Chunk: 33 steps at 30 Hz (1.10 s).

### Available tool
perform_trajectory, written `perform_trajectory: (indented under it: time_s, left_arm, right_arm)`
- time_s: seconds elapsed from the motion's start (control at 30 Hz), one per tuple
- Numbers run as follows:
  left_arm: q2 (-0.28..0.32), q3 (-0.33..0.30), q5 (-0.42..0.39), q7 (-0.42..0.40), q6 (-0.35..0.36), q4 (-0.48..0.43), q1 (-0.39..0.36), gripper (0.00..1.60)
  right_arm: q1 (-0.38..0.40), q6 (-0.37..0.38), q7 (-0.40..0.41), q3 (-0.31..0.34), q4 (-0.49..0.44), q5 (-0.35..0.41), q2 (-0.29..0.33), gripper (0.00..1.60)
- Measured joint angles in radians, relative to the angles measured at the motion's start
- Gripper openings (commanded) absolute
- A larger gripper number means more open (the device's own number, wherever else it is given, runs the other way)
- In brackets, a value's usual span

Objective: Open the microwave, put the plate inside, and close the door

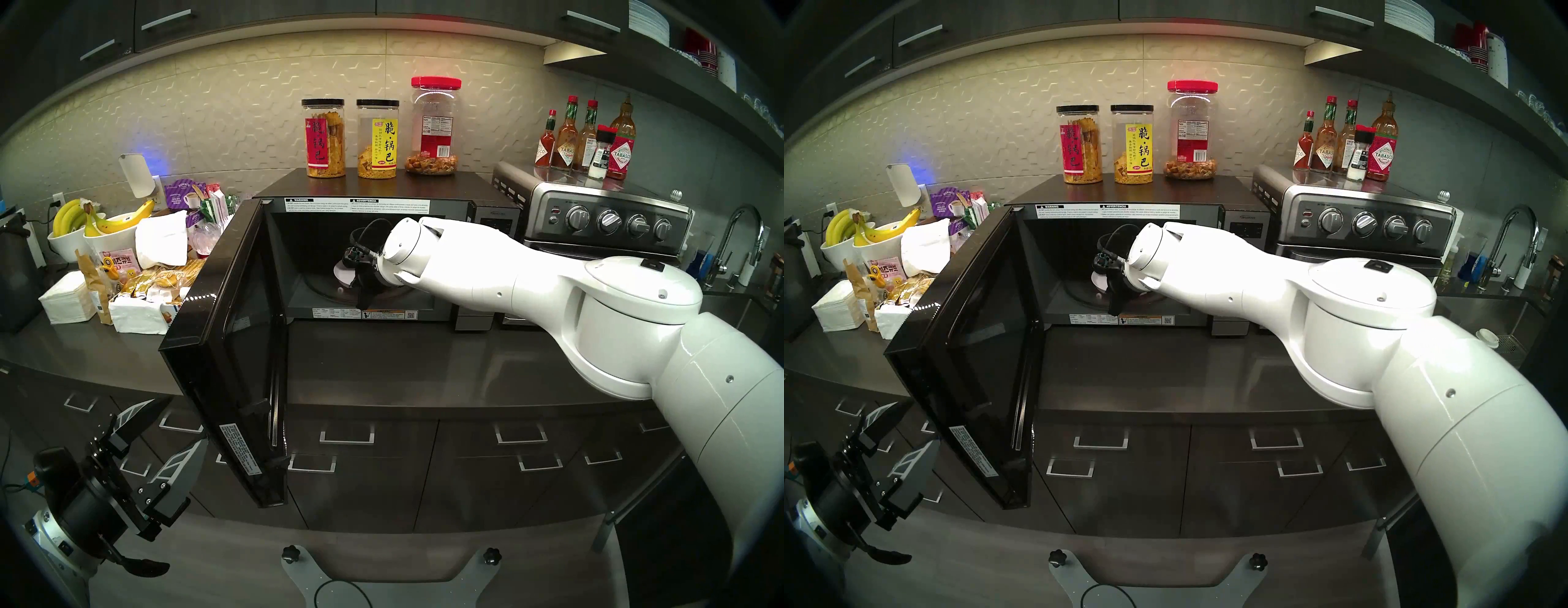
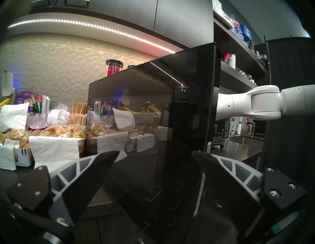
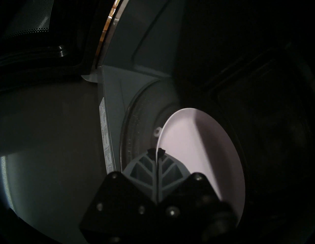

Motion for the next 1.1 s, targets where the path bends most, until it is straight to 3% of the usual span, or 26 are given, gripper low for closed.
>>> perform_trajectory:
  time_s: [1.07, 1.1]
  left_arm:
    - [-0.004, -0.001, 0.003, -0.004, 0.003, 0.0, -0.004, 1.6]
    - [-0.004, -0.001, 0.003, -0.004, 0.003, 0.0, -0.004, 1.6]
  right_arm:
    - [-0.002, -0.022, 0.085, 0.004, 0.193, -0.005, -0.112, 0.0]
    - [-0.002, -0.022, 0.085, 0.004, 0.198, -0.006, -0.115, 0.13]
